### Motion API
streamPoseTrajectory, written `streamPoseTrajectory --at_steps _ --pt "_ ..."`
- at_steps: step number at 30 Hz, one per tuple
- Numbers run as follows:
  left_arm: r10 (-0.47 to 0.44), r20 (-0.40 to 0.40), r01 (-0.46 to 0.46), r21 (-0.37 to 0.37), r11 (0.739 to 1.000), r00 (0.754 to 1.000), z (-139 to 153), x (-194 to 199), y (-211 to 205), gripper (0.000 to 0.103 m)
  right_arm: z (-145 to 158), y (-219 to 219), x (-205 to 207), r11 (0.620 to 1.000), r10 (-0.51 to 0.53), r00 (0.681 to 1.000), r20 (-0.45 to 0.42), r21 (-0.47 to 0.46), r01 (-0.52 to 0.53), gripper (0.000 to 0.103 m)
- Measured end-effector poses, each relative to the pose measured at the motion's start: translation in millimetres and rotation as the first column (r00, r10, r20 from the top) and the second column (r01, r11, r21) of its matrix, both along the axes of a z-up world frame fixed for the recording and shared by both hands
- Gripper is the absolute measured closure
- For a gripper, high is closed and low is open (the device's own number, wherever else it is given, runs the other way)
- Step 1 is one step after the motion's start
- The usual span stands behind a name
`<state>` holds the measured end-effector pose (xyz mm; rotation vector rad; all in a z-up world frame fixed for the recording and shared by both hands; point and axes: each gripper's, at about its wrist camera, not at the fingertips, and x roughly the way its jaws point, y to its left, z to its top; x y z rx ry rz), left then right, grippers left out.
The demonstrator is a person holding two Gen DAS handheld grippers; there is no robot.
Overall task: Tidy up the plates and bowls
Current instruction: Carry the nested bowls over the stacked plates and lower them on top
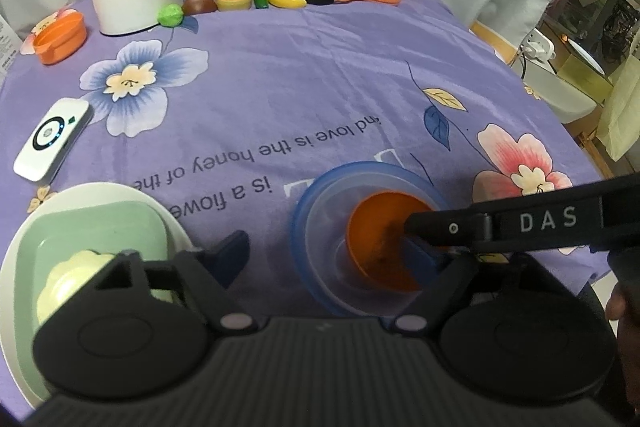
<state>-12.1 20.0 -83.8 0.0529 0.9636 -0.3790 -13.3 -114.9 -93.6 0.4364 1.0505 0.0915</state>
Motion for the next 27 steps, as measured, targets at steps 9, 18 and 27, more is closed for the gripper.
streamPoseTrajectory --at_steps 9,18,27 --pt "0.013 -0.021 -0.014 -0.021 1.0 1.0 -2 0 1 0.064 2 5 0 1.0 0.023 1.0 0.01 -0.015 -0.022 0.084" --pt "0.026 -0.003 -0.026 -0.012 1.0 1.0 9 -5 5 0.065 9 9 0 0.999 0.024 1.0 0.007 -0.035 -0.024 0.084" --pt "0.119 0.018 -0.119 -0.002 0.993 0.993 34 -5 51 0.065 31 44 14 0.995 0.093 0.995 0.022 -0.025 -0.092 0.084"
